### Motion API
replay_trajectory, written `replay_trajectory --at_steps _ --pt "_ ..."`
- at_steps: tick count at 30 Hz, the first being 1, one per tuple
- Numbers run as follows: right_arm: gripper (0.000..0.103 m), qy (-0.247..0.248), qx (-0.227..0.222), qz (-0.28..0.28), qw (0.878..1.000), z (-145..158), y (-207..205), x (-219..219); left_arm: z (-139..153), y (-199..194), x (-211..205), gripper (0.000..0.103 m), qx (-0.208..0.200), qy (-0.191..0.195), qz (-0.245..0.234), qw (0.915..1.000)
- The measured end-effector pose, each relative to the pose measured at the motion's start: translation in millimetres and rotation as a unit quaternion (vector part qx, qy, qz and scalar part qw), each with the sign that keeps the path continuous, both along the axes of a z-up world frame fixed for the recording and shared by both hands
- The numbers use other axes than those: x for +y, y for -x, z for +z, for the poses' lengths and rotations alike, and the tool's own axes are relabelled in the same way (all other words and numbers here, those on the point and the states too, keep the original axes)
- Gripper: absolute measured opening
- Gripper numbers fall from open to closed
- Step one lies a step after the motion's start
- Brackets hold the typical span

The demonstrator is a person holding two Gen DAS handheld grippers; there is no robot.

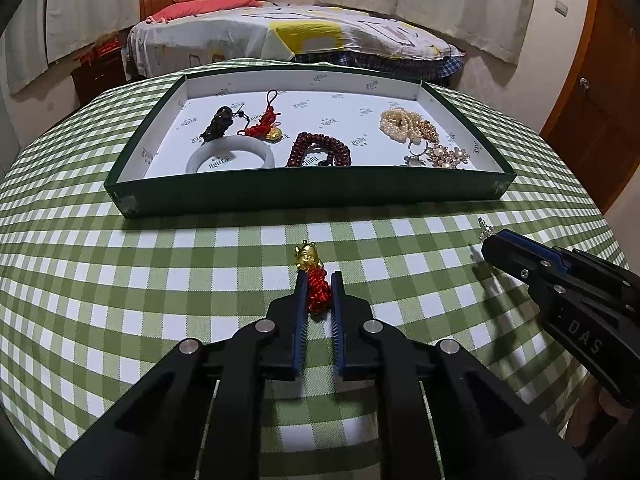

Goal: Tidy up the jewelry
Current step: 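Grasp the gold charm with red tassel with the left tool, then lower the gold charm into the box with the left tool while the right tool releases the brooch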

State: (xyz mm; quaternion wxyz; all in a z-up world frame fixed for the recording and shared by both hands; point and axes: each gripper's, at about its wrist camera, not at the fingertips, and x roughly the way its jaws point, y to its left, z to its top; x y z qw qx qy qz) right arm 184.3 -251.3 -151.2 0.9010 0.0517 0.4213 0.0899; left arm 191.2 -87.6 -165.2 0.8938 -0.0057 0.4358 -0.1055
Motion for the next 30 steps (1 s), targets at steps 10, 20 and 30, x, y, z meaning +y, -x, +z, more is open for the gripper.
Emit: replay_trajectory --at_steps 10,20,30 --pt "0.013 -0.004 -0.004 0.0 1.0 0.1 1.1 1.7 8.1 4.9 4.2 0.011 -0.011 0.007 0.002 0.9999" --pt "0.013 -0.018 -0.031 0.005 0.999 23.3 1.4 2.8 35.4 9.6 9.6 0.011 -0.044 0.023 0.0 0.9987" --pt "0.013 -0.017 -0.076 0.021 0.997 57.2 -35.2 17.1 75.8 -20.7 13.1 0.011 -0.099 0.033 -0.001 0.9946"
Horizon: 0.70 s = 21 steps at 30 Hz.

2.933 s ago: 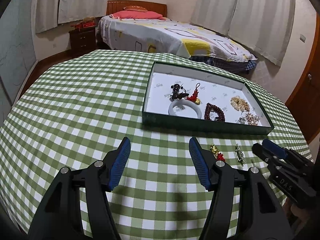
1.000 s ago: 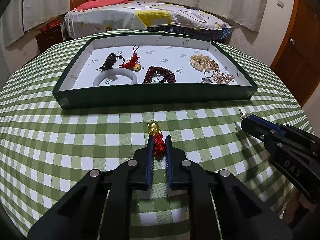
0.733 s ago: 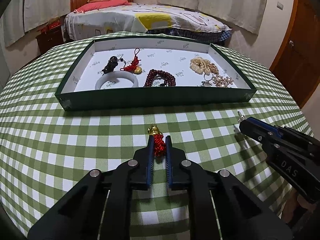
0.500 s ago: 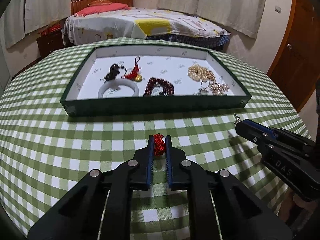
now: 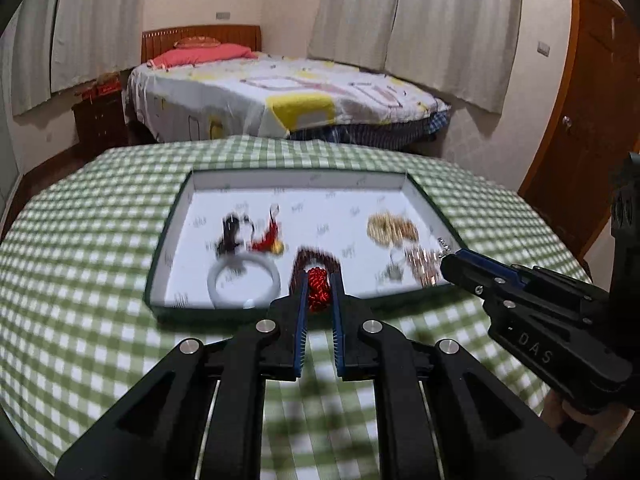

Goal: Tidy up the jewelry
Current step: 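Lower the gold charm into the box with the left tool while the right tool releases the brooch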

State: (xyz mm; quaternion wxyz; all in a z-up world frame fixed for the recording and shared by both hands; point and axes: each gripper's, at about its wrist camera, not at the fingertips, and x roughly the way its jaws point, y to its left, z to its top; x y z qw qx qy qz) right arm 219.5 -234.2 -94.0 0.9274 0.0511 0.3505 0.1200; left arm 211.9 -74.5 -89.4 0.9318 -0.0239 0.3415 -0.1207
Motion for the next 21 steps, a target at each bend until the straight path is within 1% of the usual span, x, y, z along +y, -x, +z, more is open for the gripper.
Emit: replay_trajectory --at_steps 4,9,15,21 --pt "0.013 0.005 -0.021 0.007 1.0 10.6 -26.3 9.9 9.8 -25.6 2.9 0.011 -0.02 -0.005 0.008 0.9998" --pt "0.013 0.005 -0.026 0.011 1.0 9.4 -62.4 18.4 7.5 -65.7 6.7 0.011 -0.021 -0.013 0.021 0.9995" --pt "0.013 0.013 -0.011 0.009 1.0 -8.4 -103.0 24.7 -7.7 -113.6 11.8 0.011 -0.003 -0.026 0.033 0.9991" --pt "0.013 0.022 0.022 0.01 0.999 -30.4 -132.6 27.0 -30.8 -152.6 14.3 0.011 0.038 -0.034 0.037 0.998"
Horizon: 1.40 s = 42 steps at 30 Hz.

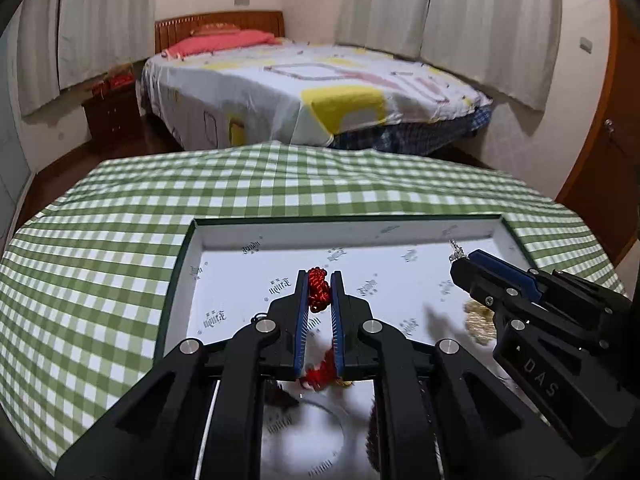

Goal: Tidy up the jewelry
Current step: 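Lower the gold charm into the box with the left tool while the right tool releases the brooch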

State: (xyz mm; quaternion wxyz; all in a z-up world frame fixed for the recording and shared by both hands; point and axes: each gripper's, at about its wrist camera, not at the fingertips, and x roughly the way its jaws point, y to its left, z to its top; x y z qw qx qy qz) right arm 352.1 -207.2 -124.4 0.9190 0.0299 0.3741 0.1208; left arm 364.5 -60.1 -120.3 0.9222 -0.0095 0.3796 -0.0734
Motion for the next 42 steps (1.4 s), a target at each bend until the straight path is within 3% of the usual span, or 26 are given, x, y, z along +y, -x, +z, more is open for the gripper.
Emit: replay_trajectory --at_steps 10,18,20,23,30,37,42 --pt "0.013 0.024 0.054 0.001 0.998 -17.3 -26.2 6.2 -25.9 -32.3 -1.1 0.011 0.068 -0.009 0.004 0.9977" --pt "0.014 0.03 0.079 -0.002 0.996 -22.2 -30.2 5.5 -29.8 -41.5 -5.2 0.012 0.083 -0.017 0.001 0.9964" --pt "0.019 0.029 0.081 -0.005 0.996 -23.2 -31.3 5.8 -30.6 -44.3 -5.9 0.012 0.085 -0.018 0.001 0.9962" --pt "0.035 0.028 0.078 -0.007 0.997 -22.3 -31.0 5.6 -33.0 -47.4 -5.5 0.015 0.088 -0.017 0.004 0.996" --pt "0.049 0.029 0.06 -0.019 0.998 -17.5 -25.7 4.4 -31.2 -40.0 -0.4 0.043 0.076 -0.016 0.013 0.9969" --pt "0.069 0.036 0.043 -0.04 0.998 -13.0 -17.3 -5.5 -26.5 -31.1 6.3 0.06 0.065 -0.016 0.021 0.9975" --pt "0.074 0.037 0.033 -0.049 0.998 -10.3 -8.6 -10.3 -20.2 -18.5 10.2 0.07 0.051 -0.02 0.027 0.9981"
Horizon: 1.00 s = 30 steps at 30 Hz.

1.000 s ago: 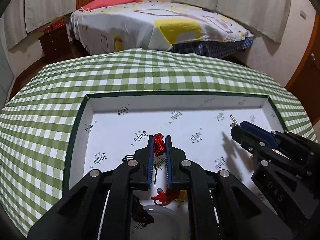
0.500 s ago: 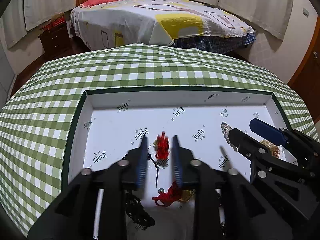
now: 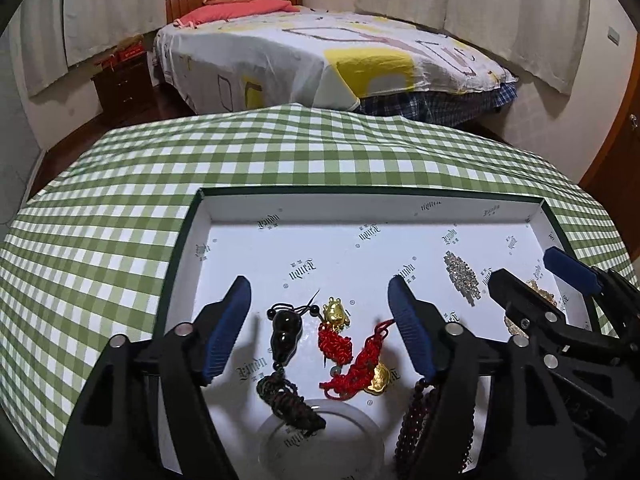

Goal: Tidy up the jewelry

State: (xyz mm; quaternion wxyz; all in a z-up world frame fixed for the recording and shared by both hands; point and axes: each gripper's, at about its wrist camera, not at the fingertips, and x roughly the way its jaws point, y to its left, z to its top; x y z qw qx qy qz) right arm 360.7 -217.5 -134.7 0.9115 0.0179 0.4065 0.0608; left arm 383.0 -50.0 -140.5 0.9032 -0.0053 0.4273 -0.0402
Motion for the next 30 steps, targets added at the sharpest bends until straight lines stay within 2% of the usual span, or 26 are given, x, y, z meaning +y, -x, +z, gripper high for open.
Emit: replay_trajectory --at_steps 7,12,20,30 --pt "0.076 0.003 -0.019 -0.013 1.0 10.6 23.9 -7.5 22.7 36.9 5.5 0.084 -0.043 -0.02 0.011 0.9988" --pt "0.077 -0.004 -0.03 -0.018 0.999 20.5 51.4 -10.1 36.5 71.9 10.2 0.09 -0.062 -0.012 0.019 0.9978" --pt "0.079 -0.007 -0.042 -0.014 0.999 32.6 101.8 -7.8 58.6 132.2 15.8 0.091 -0.075 -0.004 0.033 0.9967" --pt "0.081 -0.006 -0.088 -0.012 0.996 76.9 158.5 -10.1 103.6 196.4 19.7 0.097 -0.108 0.0 0.046 0.9931"
